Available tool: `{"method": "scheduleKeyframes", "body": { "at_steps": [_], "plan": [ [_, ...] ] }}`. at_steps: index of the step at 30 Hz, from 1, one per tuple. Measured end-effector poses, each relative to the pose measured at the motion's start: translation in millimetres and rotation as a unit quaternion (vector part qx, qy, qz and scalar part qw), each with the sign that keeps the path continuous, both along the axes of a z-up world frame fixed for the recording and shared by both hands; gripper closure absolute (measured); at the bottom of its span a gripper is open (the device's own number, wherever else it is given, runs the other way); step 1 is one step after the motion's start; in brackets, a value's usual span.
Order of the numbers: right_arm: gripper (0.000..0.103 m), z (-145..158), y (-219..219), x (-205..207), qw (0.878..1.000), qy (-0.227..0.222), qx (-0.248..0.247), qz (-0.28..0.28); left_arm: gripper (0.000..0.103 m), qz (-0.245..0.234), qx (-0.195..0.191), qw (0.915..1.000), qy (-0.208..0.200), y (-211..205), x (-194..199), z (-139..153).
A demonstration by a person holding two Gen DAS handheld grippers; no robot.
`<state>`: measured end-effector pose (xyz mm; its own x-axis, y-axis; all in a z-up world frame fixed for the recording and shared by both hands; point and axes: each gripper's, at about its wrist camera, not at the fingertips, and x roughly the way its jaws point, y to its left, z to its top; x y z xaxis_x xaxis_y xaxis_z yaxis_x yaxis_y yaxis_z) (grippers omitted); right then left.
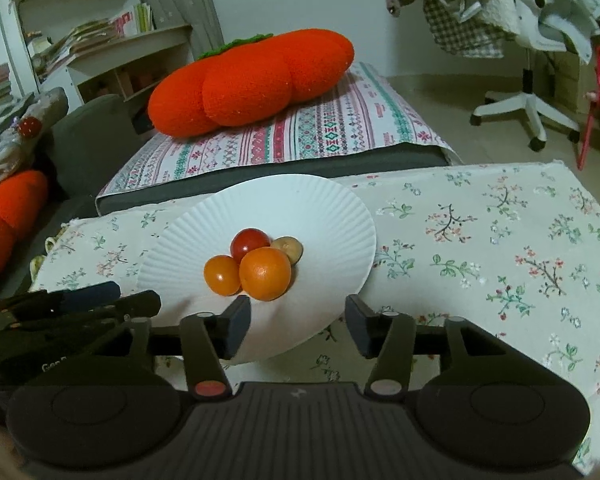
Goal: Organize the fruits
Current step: 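Lower both fruits onto the white plate and open both tools, then return both tools to the fruit cluster and approach the green limes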
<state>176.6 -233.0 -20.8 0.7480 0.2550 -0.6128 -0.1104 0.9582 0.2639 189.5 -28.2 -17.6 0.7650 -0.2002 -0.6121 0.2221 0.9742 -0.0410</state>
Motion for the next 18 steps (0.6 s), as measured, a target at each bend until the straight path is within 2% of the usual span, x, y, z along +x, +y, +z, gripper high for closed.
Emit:
{"method": "scheduleKeyframes", "body": {
  "at_steps": [4,7,10,14,18],
  "plan": [
    [0.034,3.2,-3.7,-7.4,1.0,0.006,0.019,0.003,0.075,0.012,0.002,0.9999,0.01,10.1,-8.0,3.3],
    [0.029,5.8,-2.9,-15.1,0.999,0.011,0.028,0.015,0.072,0.025,0.01,0.9996,0.01,17.2,-15.8,8.7],
    [0.019,8.7,0.2,-25.1,0.999,0.022,0.03,0.035,0.07,0.032,0.006,0.9993,0.017,23.4,-23.1,12.7],
    [0.018,10.7,6.8,-37.0,0.997,0.045,0.021,0.059,0.064,0.034,-0.011,0.9984,0.044,28.3,-37.7,14.2],
    [0.015,15.5,12.8,-52.2,0.994,0.059,0.023,0.084,0.059,0.027,-0.01,0.9979,0.058,28.4,-53.8,14.9]
  ]
}}
